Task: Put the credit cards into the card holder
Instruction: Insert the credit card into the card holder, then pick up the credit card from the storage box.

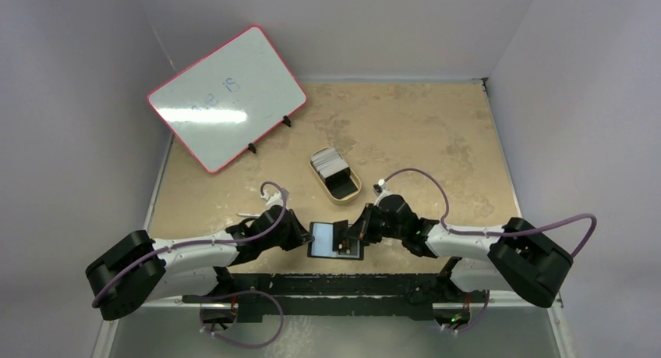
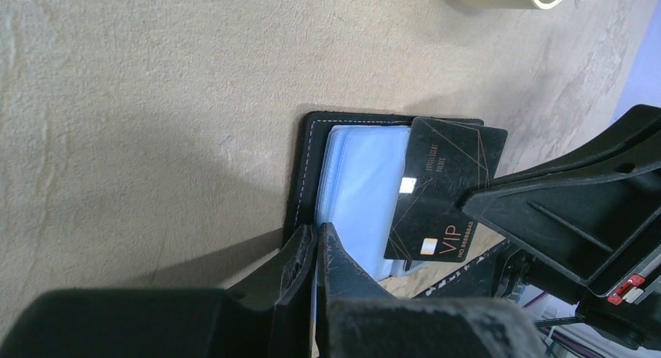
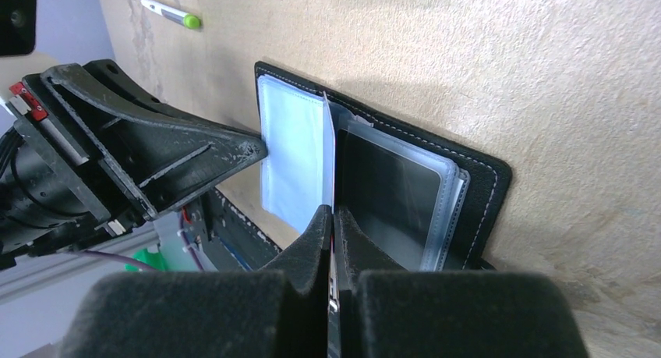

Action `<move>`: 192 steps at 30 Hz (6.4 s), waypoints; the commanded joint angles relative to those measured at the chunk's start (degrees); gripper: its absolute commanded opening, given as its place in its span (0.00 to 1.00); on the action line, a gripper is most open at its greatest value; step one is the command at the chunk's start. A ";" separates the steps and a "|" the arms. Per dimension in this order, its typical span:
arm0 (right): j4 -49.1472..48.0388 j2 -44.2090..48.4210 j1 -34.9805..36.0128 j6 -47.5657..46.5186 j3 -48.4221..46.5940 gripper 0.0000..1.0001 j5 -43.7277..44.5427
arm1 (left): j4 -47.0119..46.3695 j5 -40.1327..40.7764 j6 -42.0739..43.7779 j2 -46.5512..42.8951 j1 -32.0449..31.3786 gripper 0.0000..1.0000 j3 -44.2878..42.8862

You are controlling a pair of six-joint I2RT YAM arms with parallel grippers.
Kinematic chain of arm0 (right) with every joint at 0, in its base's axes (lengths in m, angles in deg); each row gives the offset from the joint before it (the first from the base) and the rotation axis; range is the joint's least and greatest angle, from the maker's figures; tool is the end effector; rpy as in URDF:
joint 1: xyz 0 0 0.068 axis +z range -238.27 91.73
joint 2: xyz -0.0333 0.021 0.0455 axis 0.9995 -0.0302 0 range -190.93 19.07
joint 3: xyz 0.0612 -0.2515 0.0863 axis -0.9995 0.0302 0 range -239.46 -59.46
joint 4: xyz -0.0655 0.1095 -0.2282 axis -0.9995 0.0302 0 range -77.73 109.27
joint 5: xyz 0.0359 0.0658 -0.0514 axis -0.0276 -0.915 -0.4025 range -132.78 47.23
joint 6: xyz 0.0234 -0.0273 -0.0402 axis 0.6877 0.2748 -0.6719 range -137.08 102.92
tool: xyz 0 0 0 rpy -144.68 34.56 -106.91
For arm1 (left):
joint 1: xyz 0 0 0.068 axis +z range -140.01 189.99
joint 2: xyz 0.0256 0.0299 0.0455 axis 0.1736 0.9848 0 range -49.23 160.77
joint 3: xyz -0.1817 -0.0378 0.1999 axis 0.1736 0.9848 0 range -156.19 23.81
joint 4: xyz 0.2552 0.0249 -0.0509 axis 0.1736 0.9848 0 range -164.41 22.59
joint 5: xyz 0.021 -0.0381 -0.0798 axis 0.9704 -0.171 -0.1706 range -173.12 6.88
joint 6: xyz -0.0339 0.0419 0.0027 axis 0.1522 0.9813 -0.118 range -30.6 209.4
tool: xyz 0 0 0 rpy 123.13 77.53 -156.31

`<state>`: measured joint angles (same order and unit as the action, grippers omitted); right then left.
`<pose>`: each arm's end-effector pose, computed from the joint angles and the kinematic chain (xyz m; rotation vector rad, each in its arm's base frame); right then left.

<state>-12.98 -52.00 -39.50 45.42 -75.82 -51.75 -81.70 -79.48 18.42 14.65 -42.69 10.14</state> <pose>0.1407 0.1690 0.1442 0.1756 2.3677 1.2474 0.1152 -0.1473 0.1261 -0.4389 2.5042 -0.9384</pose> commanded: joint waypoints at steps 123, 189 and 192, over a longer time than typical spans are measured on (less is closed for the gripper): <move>3.27 -14.09 4.06 -4.40 -15.30 0.32 4.47 | 5.74 9.31 -0.32 4.60 -4.36 0.00 -7.88; 14.49 -4.44 3.88 -9.87 -13.36 0.16 13.13 | 5.16 5.29 1.15 3.02 -2.03 0.34 -13.88; 14.36 -4.75 3.94 -9.87 -13.70 0.16 12.78 | 4.74 5.64 1.50 3.80 -2.02 0.35 -13.94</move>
<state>0.83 -57.63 -35.78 36.35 -88.04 -39.31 -76.41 -74.91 19.56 19.04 -44.42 -1.20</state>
